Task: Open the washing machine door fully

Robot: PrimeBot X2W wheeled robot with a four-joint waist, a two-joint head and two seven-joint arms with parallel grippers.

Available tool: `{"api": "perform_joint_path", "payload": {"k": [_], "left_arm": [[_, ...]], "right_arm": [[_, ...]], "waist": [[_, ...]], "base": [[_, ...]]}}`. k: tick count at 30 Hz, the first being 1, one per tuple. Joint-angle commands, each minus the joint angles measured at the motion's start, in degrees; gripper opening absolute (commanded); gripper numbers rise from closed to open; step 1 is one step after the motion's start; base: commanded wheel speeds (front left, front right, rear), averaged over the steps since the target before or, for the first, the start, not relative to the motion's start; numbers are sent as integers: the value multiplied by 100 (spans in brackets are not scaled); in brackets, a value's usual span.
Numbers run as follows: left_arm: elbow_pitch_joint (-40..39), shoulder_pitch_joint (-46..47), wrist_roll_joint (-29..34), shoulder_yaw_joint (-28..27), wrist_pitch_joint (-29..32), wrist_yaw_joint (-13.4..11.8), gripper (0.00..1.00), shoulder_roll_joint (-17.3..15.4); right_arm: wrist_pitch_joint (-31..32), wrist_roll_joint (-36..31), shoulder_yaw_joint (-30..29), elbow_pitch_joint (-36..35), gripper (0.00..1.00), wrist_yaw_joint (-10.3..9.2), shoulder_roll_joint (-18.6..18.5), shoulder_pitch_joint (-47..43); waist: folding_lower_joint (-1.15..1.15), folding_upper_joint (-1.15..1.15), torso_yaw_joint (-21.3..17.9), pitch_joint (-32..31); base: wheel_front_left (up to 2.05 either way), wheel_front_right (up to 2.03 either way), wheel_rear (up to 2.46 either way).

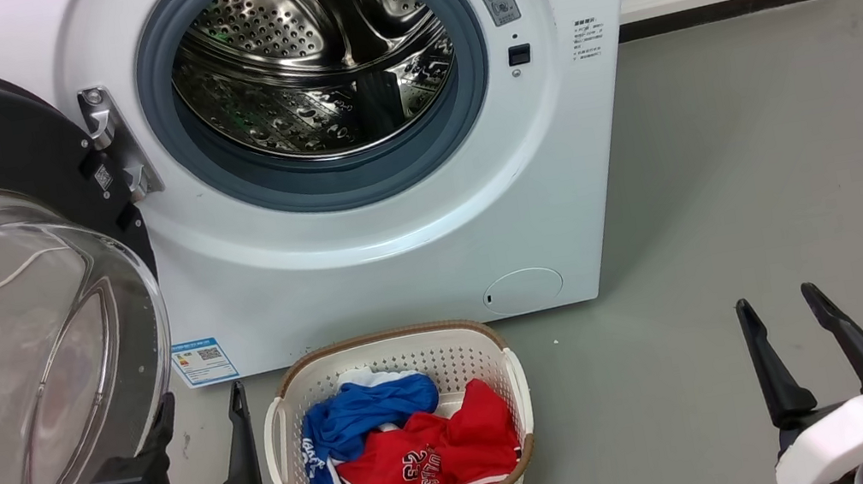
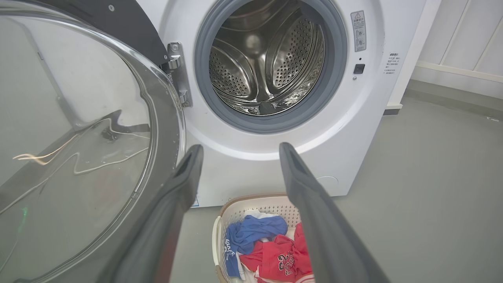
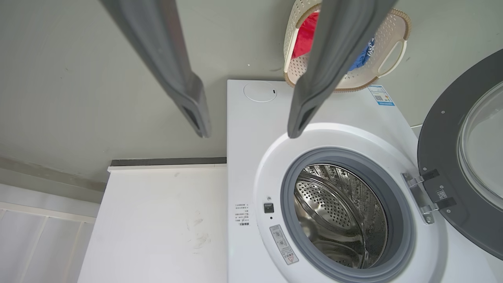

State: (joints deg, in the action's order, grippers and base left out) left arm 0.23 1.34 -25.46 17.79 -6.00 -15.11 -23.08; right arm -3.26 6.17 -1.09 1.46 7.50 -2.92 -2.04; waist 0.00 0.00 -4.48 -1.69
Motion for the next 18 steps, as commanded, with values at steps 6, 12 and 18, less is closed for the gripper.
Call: {"api": "perform_joint_path", "payload": {"k": [6,12,18], "left_arm": [[33,-57,-25,41,-55,22,100,-19],[54,-52,-28,65,-73,25,100,-31],[68,-67,-35,81,-96,-3,100,-26]], "right_arm": [[-58,49,43,26,100,0,7,68],[-73,66,53,46,100,-1,7,42],[-87,79,62,55,100,-1,7,23]], "waist": [[0,0,40,-8],[0,0,61,-7],[0,0,68,-15]], "base": [[0,0,0],[0,0,0],[0,0,0]]}}
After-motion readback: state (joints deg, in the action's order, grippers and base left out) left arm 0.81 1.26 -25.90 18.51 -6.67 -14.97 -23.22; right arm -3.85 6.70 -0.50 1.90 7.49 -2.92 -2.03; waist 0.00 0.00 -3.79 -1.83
